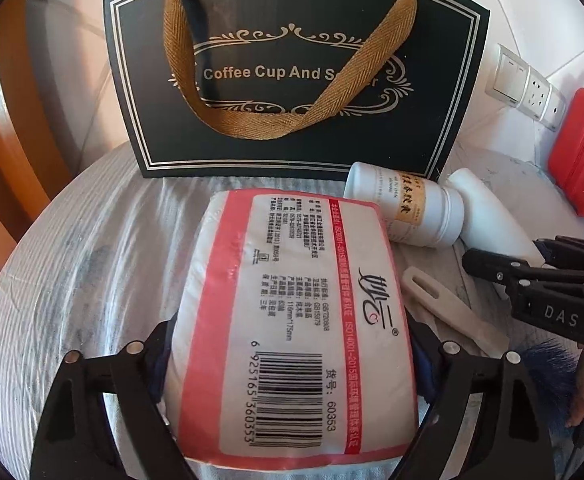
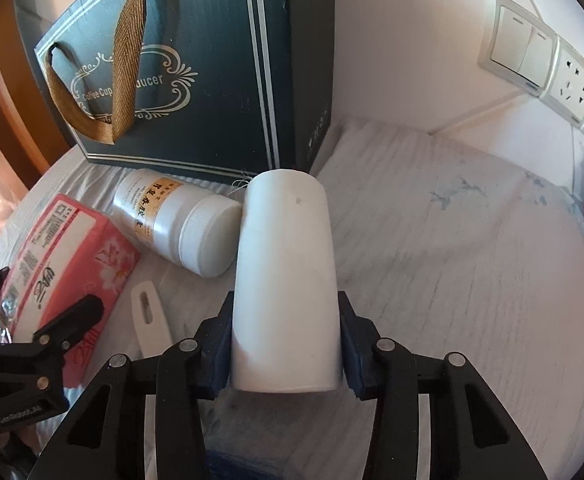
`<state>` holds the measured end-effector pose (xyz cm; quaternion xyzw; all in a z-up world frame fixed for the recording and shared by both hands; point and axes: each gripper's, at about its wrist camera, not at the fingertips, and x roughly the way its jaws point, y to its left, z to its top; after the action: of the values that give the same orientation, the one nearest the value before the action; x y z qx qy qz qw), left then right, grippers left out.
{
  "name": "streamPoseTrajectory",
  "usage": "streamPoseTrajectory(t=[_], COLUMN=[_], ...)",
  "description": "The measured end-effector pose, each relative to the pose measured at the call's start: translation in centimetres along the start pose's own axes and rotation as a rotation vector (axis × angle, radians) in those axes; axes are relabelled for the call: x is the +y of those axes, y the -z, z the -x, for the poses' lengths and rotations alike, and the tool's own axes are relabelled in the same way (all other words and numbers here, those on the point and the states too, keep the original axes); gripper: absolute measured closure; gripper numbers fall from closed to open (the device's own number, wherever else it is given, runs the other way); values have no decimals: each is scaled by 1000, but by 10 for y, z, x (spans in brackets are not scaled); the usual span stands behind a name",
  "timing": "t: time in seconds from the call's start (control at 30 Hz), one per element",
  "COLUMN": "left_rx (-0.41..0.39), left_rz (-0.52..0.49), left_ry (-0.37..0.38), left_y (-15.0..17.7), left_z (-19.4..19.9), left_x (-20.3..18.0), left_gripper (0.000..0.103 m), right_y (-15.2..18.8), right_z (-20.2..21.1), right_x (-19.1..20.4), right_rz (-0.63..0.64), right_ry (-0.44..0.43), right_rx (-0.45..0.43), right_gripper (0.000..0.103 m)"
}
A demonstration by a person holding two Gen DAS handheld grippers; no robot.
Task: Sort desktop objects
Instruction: 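Grasp the white-red tissue pack with the left gripper while the right grasps the white roller, then carry both items over the blue crate and open both grippers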
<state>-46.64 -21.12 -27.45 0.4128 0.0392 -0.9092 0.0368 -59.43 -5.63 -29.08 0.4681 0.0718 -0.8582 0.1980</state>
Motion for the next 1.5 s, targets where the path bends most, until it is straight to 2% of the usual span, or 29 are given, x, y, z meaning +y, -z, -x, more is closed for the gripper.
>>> streamPoseTrajectory(t=[0.2, 0.37, 0.6, 0.83, 1.17, 1.5], left_rx=[-27, -47, -66, -116, -203, -270], left_rz=[-5, 7, -12, -22, -100, -217], left_ry=[5, 30, 65, 126, 214, 355], left_y=[3, 2, 7, 7, 3, 8], left_z=[12, 31, 73, 136, 232, 319], left_x=[0, -7, -40, -81, -154, -255], left_gripper=[18, 18, 18, 18, 18, 18], right_y=[9, 18, 47, 81, 121, 166], right_z=[22, 42, 93, 170, 300, 429], right_x=[3, 1, -2, -20, -45, -85], right_rz=[11, -13, -41, -95, -155, -229], right_ry=[-22, -31, -10, 33, 121, 257], right_rx=[-61, -65, -87, -148, -296, -400], right_gripper=[59, 59, 59, 59, 59, 59])
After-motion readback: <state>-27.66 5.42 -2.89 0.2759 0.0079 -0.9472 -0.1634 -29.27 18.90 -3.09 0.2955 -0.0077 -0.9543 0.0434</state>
